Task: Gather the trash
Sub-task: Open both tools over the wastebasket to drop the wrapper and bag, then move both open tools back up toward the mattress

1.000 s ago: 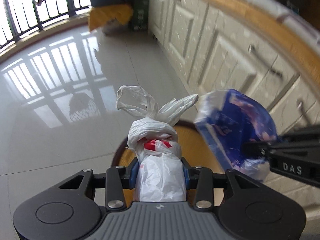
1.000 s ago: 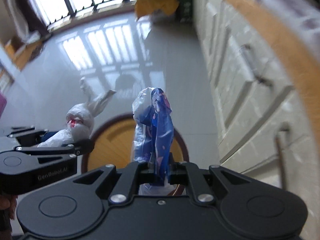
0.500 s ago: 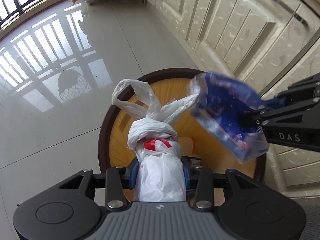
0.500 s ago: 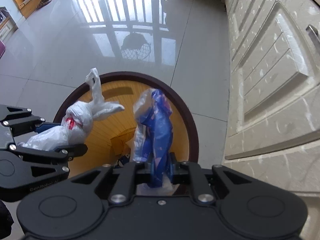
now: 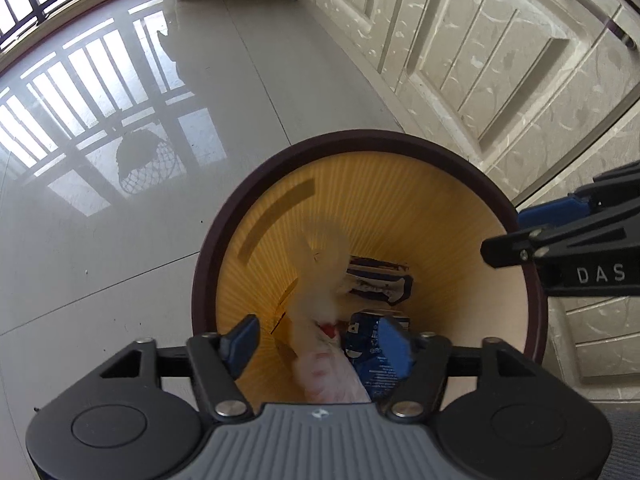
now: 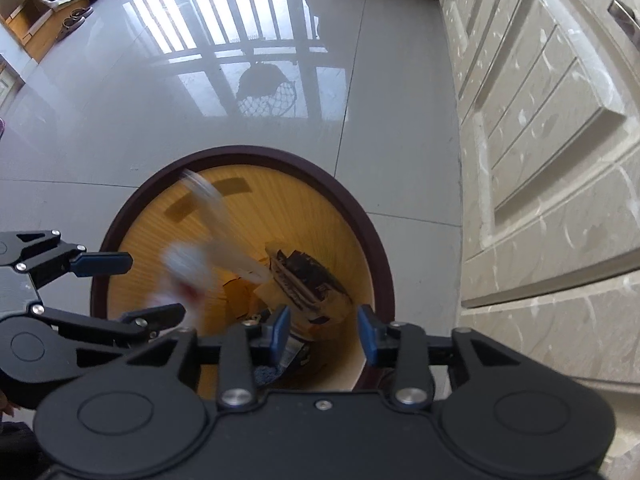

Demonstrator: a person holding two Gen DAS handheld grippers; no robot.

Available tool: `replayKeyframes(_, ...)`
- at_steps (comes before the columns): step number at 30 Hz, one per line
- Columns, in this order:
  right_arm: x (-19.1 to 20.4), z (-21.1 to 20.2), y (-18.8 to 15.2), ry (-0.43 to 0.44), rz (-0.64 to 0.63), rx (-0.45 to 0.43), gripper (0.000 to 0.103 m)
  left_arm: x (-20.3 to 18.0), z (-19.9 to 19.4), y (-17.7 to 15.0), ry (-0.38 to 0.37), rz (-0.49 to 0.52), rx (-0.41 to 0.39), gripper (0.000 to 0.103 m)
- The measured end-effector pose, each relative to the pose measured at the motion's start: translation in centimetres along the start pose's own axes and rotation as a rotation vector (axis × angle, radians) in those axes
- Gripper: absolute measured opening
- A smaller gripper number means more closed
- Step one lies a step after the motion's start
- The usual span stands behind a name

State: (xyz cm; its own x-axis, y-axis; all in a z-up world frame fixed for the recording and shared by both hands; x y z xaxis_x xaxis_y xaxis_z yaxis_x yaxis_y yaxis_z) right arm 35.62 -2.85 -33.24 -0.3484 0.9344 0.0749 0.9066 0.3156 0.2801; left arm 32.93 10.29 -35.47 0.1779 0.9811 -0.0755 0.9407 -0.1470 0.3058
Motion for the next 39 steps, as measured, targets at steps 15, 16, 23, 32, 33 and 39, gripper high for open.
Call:
replayKeyframes(15,-0.3,-3.1,0.8,0.039,0.014,-0.044,0.082,0.2,-3.6,0.5,0.014,-0.101,-0.009,0.095)
replayKeyframes(16,-0.4,-3.5,0.8,0.038,0.018,-0.048,0.086,0.3,-4.0,0.6,0.018,-0.110,-0.013,0.096)
replayKeyframes(23,-0.6,-6.4,1.6,0.036,0.027,-0.101,0.100,1.4,-7.5,2.0,0.053,-0.171,-0.060,0.102)
replayKeyframes(32,-0.2,-9.8,2.4,0.026,0.002,-0.166,0.103,2.2,-12.0,2.6,0.073,-0.237,-0.120,0.103)
replayKeyframes(33,-0.1,-10.4,2.5,0.028,-0.001,-0.178,0.103,2.2,-12.6,2.7,0.074,-0.244,-0.132,0.103)
replayKeyframes(39,-0.3,-14.5,3.2,0.015,-0.017,-0.260,0.103,2.0,-16.0,3.3,0.079,-0.273,-0.201,0.103)
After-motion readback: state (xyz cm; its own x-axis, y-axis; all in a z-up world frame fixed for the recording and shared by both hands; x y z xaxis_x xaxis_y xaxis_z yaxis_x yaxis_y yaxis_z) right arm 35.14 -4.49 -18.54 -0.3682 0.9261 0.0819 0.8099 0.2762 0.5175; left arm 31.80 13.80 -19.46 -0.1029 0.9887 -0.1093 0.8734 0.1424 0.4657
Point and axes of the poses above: each gripper's, at about its wrist camera, not at the fingertips, and z roughly the way its jaws point, x to its left, y to its top, the point moved 8 cm from there along z, roughly the way its jaws point, and after that the axes turned 3 degrees about -z, right-handed, at the moved point
